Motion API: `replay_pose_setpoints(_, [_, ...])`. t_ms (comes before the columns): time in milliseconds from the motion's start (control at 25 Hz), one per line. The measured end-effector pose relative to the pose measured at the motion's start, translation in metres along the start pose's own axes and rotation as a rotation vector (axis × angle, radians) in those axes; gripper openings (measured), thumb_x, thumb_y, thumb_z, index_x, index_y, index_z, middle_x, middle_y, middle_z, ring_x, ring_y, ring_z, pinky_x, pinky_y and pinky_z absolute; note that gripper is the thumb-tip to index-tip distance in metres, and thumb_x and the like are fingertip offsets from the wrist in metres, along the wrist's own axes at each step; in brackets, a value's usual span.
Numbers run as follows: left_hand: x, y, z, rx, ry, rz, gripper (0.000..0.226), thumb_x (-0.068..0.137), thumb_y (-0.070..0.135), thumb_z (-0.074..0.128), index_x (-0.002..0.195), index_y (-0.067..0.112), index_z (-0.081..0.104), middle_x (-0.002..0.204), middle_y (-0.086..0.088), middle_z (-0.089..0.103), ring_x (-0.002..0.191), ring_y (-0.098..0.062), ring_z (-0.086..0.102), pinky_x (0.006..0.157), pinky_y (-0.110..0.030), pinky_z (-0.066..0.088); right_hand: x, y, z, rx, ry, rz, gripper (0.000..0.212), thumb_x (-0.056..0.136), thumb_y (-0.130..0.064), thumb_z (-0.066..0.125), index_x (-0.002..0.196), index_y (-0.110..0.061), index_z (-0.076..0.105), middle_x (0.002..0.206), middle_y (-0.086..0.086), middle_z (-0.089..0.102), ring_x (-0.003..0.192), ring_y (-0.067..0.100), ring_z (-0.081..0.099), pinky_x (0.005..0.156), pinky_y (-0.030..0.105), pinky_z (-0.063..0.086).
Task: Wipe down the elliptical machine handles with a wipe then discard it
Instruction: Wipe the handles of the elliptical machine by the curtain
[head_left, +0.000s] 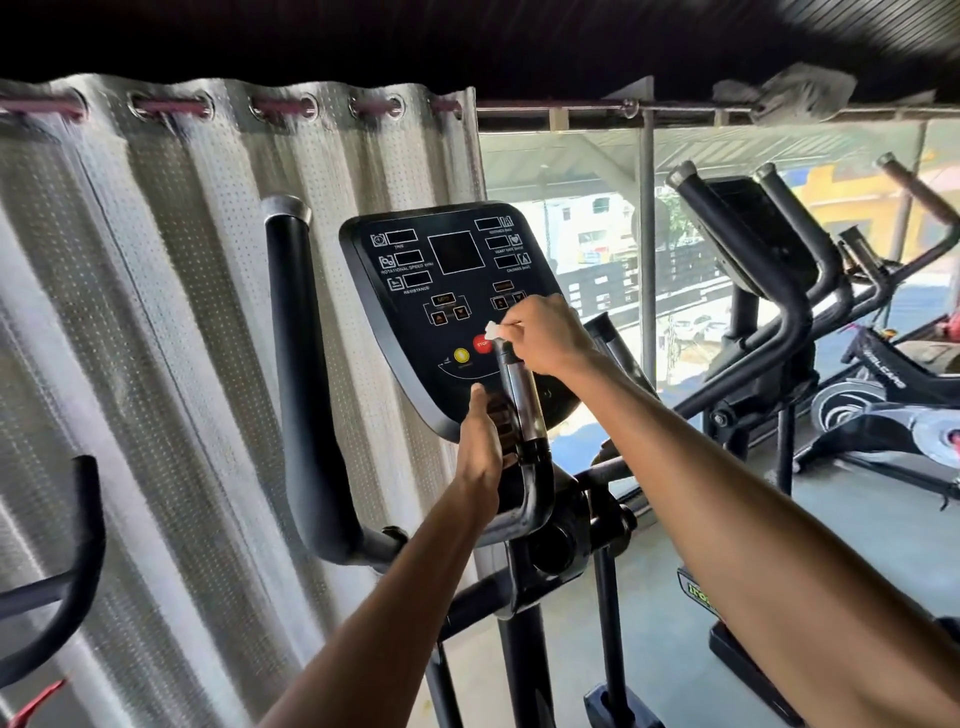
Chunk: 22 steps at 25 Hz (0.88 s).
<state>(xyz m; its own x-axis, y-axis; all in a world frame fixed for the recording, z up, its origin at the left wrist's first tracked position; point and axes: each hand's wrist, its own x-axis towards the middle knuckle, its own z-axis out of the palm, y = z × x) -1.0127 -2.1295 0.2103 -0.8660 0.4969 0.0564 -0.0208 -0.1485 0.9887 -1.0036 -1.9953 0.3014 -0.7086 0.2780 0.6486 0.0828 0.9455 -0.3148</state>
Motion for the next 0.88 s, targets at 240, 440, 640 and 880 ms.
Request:
replay_pose_setpoints(240, [-0.013,0.004,-0.004,0.002,-0.008,-0.032,0.06,0.109,0.055,0.021,0.112,0.02,0.069,0.109,-0.006,0.076,0.111,-0.025,0.067,0.109,-0.051,0.043,-0.072,0.009,0.038,0.083,0.361,-0.138,0.018,0.092,-0.012,0.066,0.106,-0.007,0.077,0.112,0.009,0.072,0.104,0.024,0.064,0.091,0.032,0.055])
replay_pose_setpoints(440, [-0.026,-0.001,-0.013,0.02,-0.014,-0.011,0.057,0.104,0.057,0.029,0.124,0.018,0.065,0.12,-0.008,0.073,0.116,-0.027,0.066,0.108,-0.051,0.046,-0.141,-0.003,0.053,0.185,0.306,-0.193,0.015,0.102,-0.018,0.058,0.115,-0.012,0.063,0.111,0.002,0.058,0.09,0.016,0.064,0.075,0.031,0.06])
replay_pose_setpoints(640, [-0.037,-0.028,-0.024,0.023,-0.007,-0.105,0.066,0.083,0.068,0.046,0.127,0.022,0.064,0.12,-0.005,0.073,0.112,-0.025,0.069,0.103,-0.047,0.052,-0.187,-0.007,0.075,-0.036,0.179,-0.206,0.017,0.094,-0.007,0.064,0.111,-0.009,0.066,0.118,-0.002,0.056,0.097,0.013,0.057,0.075,0.026,0.061])
replay_pose_setpoints(880, [-0.083,-0.029,-0.041,0.161,-0.025,-0.074,0.039,0.099,0.001,0.034,0.119,0.004,0.067,0.116,-0.018,0.07,0.091,-0.016,0.066,0.066,-0.024,0.053,-0.22,0.001,0.069,0.072,-0.028,-0.08,0.013,0.089,-0.015,0.074,0.102,-0.016,0.078,0.103,-0.004,0.072,0.092,0.008,0.064,0.087,0.017,0.053])
